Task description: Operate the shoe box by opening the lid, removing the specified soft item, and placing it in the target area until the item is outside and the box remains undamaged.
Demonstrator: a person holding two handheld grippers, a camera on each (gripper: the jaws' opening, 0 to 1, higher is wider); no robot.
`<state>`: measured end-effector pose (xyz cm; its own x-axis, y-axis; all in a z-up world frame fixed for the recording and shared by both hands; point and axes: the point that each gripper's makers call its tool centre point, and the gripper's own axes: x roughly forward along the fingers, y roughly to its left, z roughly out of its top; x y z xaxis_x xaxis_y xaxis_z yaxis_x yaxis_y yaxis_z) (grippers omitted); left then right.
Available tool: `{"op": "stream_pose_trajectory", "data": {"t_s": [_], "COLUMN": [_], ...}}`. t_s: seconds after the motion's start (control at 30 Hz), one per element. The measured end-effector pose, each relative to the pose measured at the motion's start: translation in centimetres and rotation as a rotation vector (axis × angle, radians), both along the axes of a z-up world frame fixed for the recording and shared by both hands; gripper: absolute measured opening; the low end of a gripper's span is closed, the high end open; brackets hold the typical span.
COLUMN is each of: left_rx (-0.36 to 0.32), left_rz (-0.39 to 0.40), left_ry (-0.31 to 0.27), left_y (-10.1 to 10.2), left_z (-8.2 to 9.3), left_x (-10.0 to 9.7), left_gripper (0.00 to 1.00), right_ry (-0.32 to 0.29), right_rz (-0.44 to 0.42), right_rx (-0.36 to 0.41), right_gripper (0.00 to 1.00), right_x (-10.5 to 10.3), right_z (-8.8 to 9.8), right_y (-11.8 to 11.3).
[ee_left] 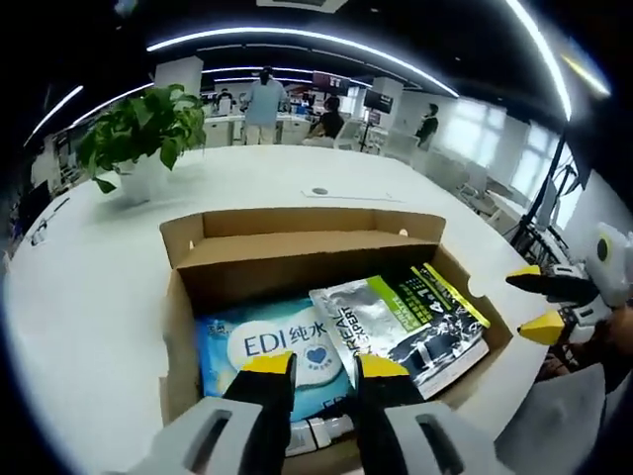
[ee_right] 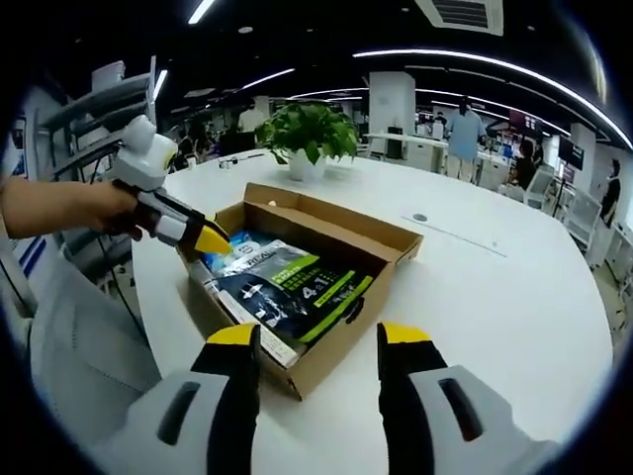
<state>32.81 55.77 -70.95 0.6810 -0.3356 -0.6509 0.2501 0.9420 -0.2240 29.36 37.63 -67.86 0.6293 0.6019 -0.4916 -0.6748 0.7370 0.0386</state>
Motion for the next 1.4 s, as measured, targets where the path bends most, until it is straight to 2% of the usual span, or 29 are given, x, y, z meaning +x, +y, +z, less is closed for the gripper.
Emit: {"op": "stream_pose_trajectory", "data": {"t_s": [0.23, 0.43, 0.5, 0.6, 0.7, 0.73, 0.77, 0.8, 0.87, 1.07, 1.4], "left_rx": [-0.046, -0.116, -0.114, -0.166, -0.183, -0.189, -0.189, -0.176, -0.194, -0.251, -0.246], "left_rz": [0.005, -0.003, -0.007, 0.011, 0.007, 0.010, 0.005, -0.008, -0.017, 0.003, 0.027], "left_ry": [0.079, 0.141, 0.160, 0.179, 0.179, 0.180, 0.180, 0.184, 0.175, 0.192, 0.166], "left_y": [-1.3, -2.7, -2.9, -3.1, -3.2, -3.2, -2.9, -2.8, -3.2, -2.9, -1.4], "left_z": [-1.0, -1.6, -2.1, -2.0, -2.1, -2.0, -2.0, -2.1, -1.9, -1.6, -0.8], "left_x": [0.1, 0.0, -0.2, 0.0, 0.1, 0.1, 0.2, 0.0, 0.0, -0.6, -1.1], "left_gripper": [0.23, 0.23, 0.23, 0.21, 0.17, 0.14, 0.07, 0.05, 0.01, 0.00, 0.00], "right_ry": [0.013, 0.017, 0.020, 0.022, 0.029, 0.030, 0.031, 0.031, 0.036, 0.060, 0.105], "right_rz": [-0.022, -0.036, -0.038, -0.038, -0.039, -0.038, -0.037, -0.037, -0.037, -0.048, -0.048], "right_rx": [0.020, 0.036, 0.043, 0.054, 0.063, 0.064, 0.066, 0.068, 0.075, 0.093, 0.067], "right_gripper": [0.45, 0.44, 0.44, 0.44, 0.43, 0.43, 0.43, 0.42, 0.41, 0.37, 0.34], "right_x": [-0.5, -0.7, -0.7, -0.8, -0.9, -0.9, -0.9, -0.9, -0.9, -0.7, 0.1], "right_z": [-0.1, -0.1, -0.1, -0.1, -0.1, -0.1, -0.1, -0.1, -0.1, -0.2, -0.8], "right_y": [-0.1, 0.0, 0.1, 0.3, 0.7, 0.7, 0.9, 1.0, 1.2, 1.8, 2.5]}}
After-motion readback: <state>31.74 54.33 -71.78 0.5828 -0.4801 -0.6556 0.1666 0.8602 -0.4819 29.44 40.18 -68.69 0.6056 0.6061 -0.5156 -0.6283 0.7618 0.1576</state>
